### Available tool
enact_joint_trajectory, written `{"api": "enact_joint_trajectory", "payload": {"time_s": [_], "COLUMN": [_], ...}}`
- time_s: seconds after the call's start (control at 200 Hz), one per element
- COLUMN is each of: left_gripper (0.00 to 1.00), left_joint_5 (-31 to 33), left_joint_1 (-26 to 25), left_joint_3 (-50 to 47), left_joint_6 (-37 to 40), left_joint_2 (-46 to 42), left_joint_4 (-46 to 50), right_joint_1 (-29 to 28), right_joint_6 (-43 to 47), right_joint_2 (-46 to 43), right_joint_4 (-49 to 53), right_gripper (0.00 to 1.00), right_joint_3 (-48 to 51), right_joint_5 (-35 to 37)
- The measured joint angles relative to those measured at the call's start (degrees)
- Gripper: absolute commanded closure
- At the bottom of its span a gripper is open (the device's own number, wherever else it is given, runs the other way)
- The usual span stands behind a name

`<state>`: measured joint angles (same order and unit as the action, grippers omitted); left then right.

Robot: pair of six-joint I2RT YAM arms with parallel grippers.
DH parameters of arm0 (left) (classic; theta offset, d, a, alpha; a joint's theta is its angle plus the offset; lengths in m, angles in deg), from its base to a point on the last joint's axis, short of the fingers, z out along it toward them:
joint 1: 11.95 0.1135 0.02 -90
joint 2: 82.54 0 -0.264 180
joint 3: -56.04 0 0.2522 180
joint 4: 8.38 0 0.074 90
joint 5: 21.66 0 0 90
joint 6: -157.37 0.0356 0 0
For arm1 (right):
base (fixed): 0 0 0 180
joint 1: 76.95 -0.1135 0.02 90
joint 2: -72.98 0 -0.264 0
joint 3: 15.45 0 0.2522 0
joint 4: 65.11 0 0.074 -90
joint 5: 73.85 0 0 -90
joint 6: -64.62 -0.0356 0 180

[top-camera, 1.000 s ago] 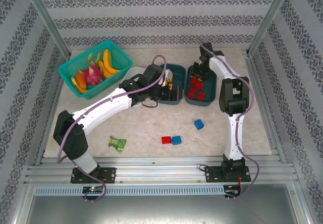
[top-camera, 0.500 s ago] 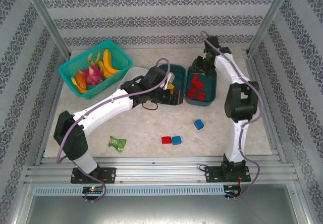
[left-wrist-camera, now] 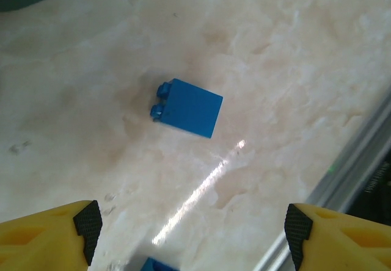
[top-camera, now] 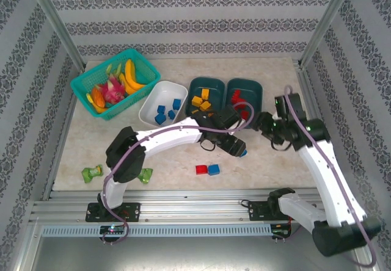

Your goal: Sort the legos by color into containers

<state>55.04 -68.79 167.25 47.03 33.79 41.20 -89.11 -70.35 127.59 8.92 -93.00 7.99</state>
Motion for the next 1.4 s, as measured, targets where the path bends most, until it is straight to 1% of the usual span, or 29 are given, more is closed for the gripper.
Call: {"api": "enact_joint_trajectory", "payload": {"time_s": [0.095, 0.185, 0.27, 0.36, 0.53, 0.59, 0.634, 0.664, 0.759, 0.864, 0.979, 1.114, 1.214, 1.319, 1.399], "left_gripper": [0.17, 0.17, 0.17, 0.17, 0.20, 0.26, 0.33, 0.37, 0.44, 0.56, 0.60, 0.60, 0.60, 0.59, 0.59], "left_joint_5": [1.70, 3.37, 5.27, 7.32, 9.94, 10.51, 10.60, 10.58, 10.40, 10.36, 10.56, 11.04, 11.02, 10.93, 10.78], "left_joint_1": [-1.73, -2.84, -3.17, -3.17, -3.17, -3.17, -3.17, -3.17, -3.17, -3.17, -3.17, -2.93, -1.95, 1.18, 5.25], "left_joint_3": [3.82, 8.02, 11.76, 14.19, 16.81, 16.92, 16.96, 17.00, 17.33, 17.33, 17.46, 17.07, 13.88, 10.38, 8.20], "left_joint_6": [1.36, 2.51, 3.30, 3.65, 3.67, 3.69, 3.85, 3.96, 3.89, 3.82, 3.41, 2.47, 0.59, -1.36, -2.60], "left_joint_2": [4.59, 9.01, 12.98, 16.00, 19.58, 20.15, 20.37, 20.50, 20.96, 21.03, 21.03, 20.39, 16.46, 9.31, 3.15], "left_joint_4": [0.42, 0.90, 1.22, 1.44, 2.80, 3.21, 3.63, 3.78, 3.87, 3.87, 3.85, 3.89, 4.07, 4.31, 4.35], "right_joint_1": [0.04, 0.04, 0.04, 0.07, 0.81, 0.81, 0.81, 0.81, 1.36, 1.75, 1.95, 2.32, 2.32, 2.25, 1.07], "right_joint_6": [-3.54, -6.19, -7.82, -8.74, -8.92, -8.90, -8.90, -8.87, -8.70, -8.24, -7.32, -6.03, -5.16, -4.74, -4.81], "right_joint_2": [-6.47, -9.86, -10.49, -10.49, -11.37, -11.65, -11.67, -11.65, -11.65, -11.28, -10.69, -10.47, -10.16, -8.72, -6.10], "right_joint_4": [6.75, 11.67, 15.13, 17.59, 20.04, 20.39, 20.55, 20.55, 20.52, 20.52, 20.50, 19.10, 14.73, 6.43, -0.42], "right_gripper": [0.27, 0.24, 0.21, 0.21, 0.21, 0.22, 0.22, 0.23, 0.24, 0.26, 0.27, 0.28, 0.28, 0.29, 0.29], "right_joint_3": [0.83, 0.79, 0.55, -0.28, -1.70, -1.75, -1.75, -1.75, -1.75, -1.97, -2.62, -4.20, -5.97, -6.78, -6.88], "right_joint_5": [-0.61, -1.33, -1.81, -2.05, -2.71, -3.13, -3.43, -3.54, -3.96, -4.31, -4.44, -5.73, -8.81, -14.34, -17.53]}}
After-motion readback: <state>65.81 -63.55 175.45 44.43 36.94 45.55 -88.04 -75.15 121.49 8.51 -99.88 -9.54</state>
